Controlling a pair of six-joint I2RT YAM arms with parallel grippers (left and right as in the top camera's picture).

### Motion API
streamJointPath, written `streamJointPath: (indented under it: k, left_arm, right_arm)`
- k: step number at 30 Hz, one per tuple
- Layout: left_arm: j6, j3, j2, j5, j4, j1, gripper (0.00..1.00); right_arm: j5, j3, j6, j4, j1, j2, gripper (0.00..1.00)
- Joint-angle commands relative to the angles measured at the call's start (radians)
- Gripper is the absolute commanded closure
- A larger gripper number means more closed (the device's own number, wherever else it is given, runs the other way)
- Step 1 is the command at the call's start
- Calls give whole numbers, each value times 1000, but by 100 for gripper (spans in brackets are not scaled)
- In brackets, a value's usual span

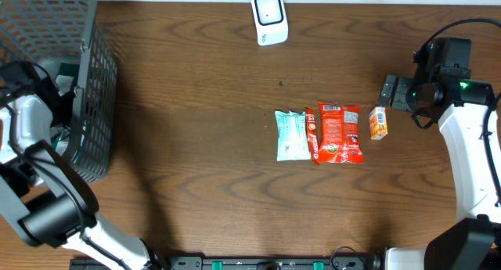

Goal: Scan the item barcode
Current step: 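Grasp the green 3M gloves packet in the basket with the left gripper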

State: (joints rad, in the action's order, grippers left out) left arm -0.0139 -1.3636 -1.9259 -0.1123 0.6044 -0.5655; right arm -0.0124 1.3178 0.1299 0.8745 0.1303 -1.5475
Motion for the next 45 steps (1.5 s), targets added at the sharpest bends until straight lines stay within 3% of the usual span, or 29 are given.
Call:
streamJointPath:
  k: [1,5,14,16,18,19,20,21,23,27,32,45]
  left_arm:
    - [21,7,-79,-10,-10,1,3]
    - [21,7,-103,-6,-25,-1,8]
    - [21,6,-102,57,-39,-1,63]
    - [21,6,-102,57,-43,-1,79]
    - [21,2,-102,57,-43,-1,82]
    - [21,-2,-101,57,-42,-1,73]
    - [20,-7,-101,56,-41,-1,51]
    - [20,-13,-99,56,-40,-1,35]
    - [17,-27,-86,56,-34,-1,26]
    - [17,-31,-31,53,-35,-1,22]
    - [18,-30,-3,17,-28,-1,8]
    - [21,24,-73,20,-34,2,7]
  right_arm:
    - [3,12,14,1,6,3,1]
    - [3,12,14,1,6,3,1]
    - [3,12,14,1,6,3,1]
    - [3,12,14,1,6,3,1]
    - [3,12,14,1,6,3,1]
    - [3,12,14,1,6,3,1]
    - [3,12,14,1,6,3,1]
    - [3,12,14,1,6,3,1]
    - [3,12,14,1,6,3,1]
    - [3,12,14,1,6,3,1]
    - [3,12,14,1,6,3,1]
    - [3,12,14,1,6,3,1]
